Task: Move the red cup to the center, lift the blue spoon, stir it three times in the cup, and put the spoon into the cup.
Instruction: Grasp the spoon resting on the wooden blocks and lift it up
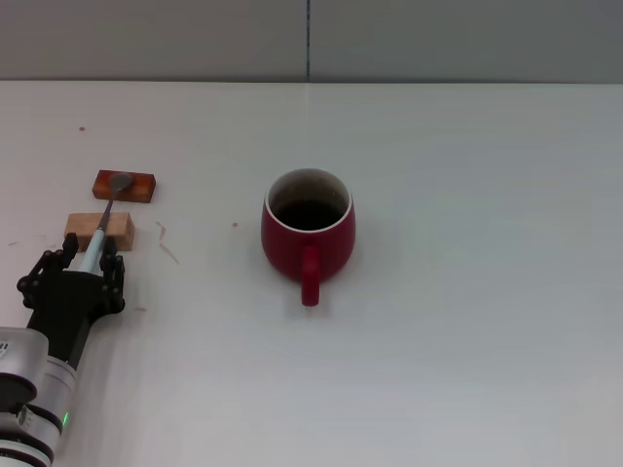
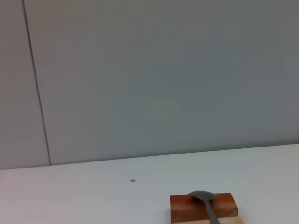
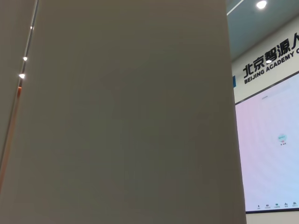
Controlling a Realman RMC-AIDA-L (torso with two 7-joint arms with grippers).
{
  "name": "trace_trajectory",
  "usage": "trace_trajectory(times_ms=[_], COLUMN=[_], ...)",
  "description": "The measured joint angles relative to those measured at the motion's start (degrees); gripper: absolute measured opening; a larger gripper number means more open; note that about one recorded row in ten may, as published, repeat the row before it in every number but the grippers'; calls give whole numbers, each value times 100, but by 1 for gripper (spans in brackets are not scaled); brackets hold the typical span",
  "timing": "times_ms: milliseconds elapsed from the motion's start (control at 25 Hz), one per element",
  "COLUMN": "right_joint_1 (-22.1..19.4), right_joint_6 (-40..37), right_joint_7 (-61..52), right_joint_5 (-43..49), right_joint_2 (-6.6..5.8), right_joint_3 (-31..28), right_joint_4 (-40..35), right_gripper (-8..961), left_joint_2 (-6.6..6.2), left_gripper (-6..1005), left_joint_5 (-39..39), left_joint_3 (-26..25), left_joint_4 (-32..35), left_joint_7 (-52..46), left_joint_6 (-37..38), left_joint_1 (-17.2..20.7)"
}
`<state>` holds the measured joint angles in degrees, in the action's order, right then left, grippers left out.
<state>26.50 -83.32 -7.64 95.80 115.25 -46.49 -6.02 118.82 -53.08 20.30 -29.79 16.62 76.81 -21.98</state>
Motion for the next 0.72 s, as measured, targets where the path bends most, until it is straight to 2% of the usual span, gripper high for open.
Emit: trace_trajectory(times_ms=[720], right_joint_1=[-23], right_joint_6=[0], right_joint_7=[-5], right_joint_5=[0], right_joint_2=[6], right_joint_3=[0], right_joint_4=[-3], right_gripper=[640], left_joint_2=[7], left_gripper=[381], left_joint_5=[-16], left_joint_3=[19], left_joint_4=[0], left_joint_7=[0], left_joint_6=[0], left_joint_1=[-8])
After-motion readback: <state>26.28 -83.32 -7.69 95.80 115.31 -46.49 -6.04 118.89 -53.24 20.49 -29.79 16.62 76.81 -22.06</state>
